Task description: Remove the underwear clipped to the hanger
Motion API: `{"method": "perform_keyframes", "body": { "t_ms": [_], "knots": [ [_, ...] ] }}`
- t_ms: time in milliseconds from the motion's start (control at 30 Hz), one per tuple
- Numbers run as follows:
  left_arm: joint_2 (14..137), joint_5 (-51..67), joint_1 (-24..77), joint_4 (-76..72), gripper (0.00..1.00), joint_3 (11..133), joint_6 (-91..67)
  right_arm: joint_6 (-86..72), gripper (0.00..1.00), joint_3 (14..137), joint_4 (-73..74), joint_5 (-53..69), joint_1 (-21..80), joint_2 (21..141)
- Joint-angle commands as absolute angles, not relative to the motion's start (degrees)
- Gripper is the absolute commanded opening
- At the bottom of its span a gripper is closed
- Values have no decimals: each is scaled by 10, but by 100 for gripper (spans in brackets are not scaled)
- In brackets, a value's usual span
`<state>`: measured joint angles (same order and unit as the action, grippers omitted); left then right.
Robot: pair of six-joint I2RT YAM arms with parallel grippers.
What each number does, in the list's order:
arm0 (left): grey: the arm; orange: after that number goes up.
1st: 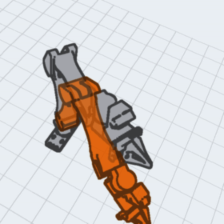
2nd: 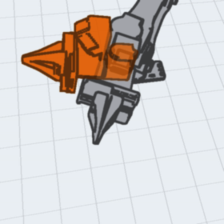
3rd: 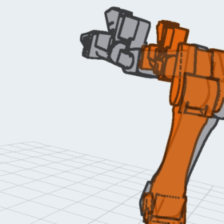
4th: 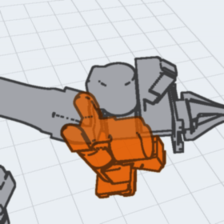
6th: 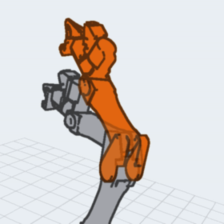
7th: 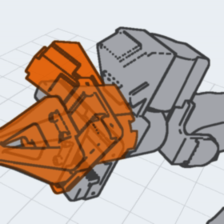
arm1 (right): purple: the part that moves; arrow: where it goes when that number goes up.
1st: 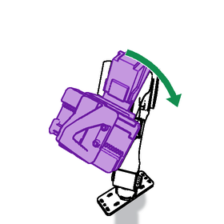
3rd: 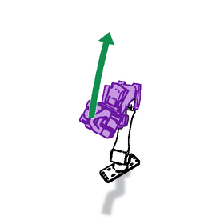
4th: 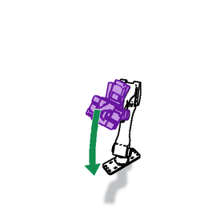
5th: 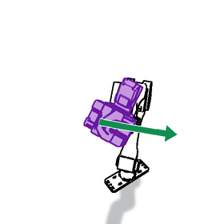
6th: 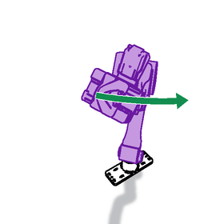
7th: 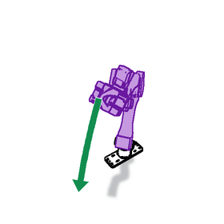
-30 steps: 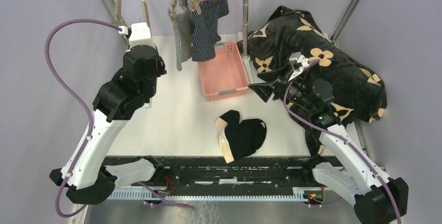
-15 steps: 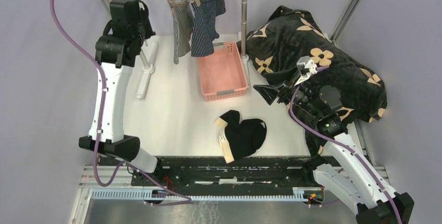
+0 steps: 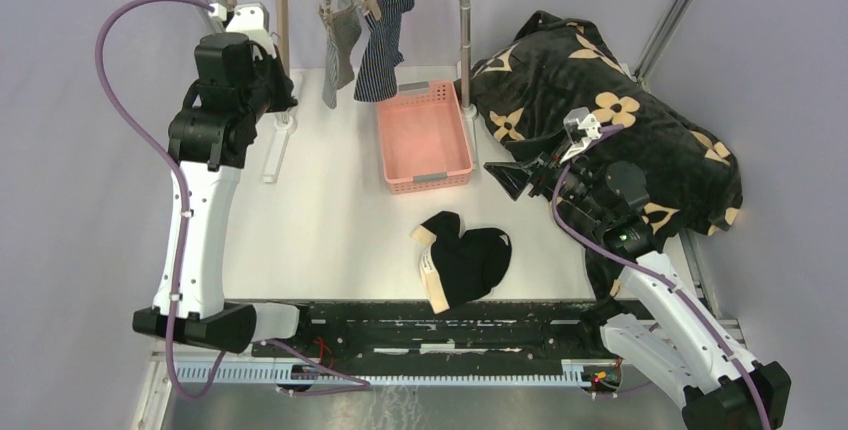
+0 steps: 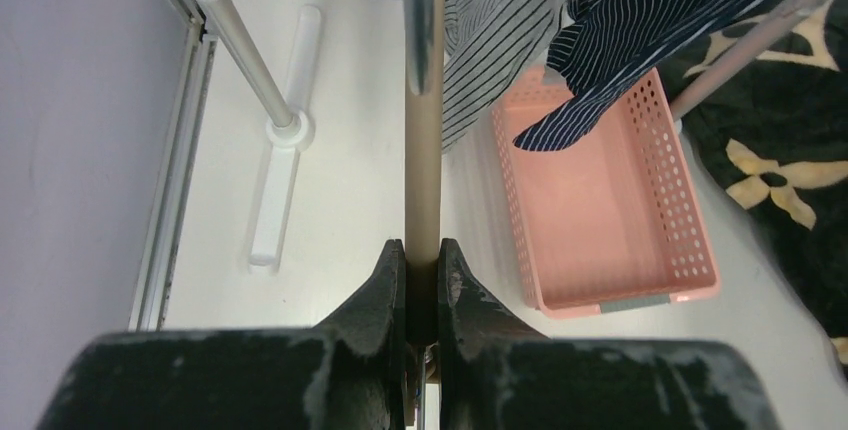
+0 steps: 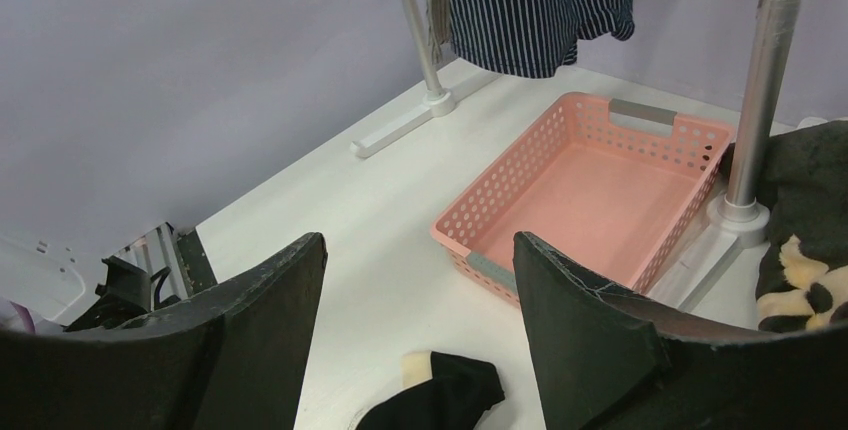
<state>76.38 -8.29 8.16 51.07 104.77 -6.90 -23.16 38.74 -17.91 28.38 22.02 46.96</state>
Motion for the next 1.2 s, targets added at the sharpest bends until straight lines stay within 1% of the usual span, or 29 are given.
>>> {"method": "perform_keyframes", "body": {
  "t_ms": [0, 67, 233, 333, 500, 733, 867, 1033, 1167],
  "knots": [
    [717, -55, 82, 459, 3, 1020, -65, -232, 77, 385, -206, 280, 223, 464],
    [721, -59, 82, 465, 3, 1028, -59, -231, 77, 382, -206, 278, 222, 462],
    [784, -29, 82, 524, 3, 1102, -43, -228, 77, 376, -204, 274, 223, 447],
    [820, -46, 80, 542, 3, 1129, -39, -224, 78, 366, -204, 264, 223, 430],
    [900, -62, 76, 625, 3, 1258, -28, -215, 78, 356, -202, 258, 222, 407],
    [964, -58, 47, 630, 4, 1406, -23, -213, 78, 347, -207, 251, 223, 391],
    [969, -52, 24, 579, 4, 1401, -27, -221, 78, 339, -217, 255, 222, 385],
    [1001, 9, -16, 555, 5, 1409, -31, -225, 78, 335, -223, 258, 223, 378],
    [1004, 49, -23, 524, 4, 1391, -17, -235, 78, 327, -243, 263, 222, 379]
  ]
}}
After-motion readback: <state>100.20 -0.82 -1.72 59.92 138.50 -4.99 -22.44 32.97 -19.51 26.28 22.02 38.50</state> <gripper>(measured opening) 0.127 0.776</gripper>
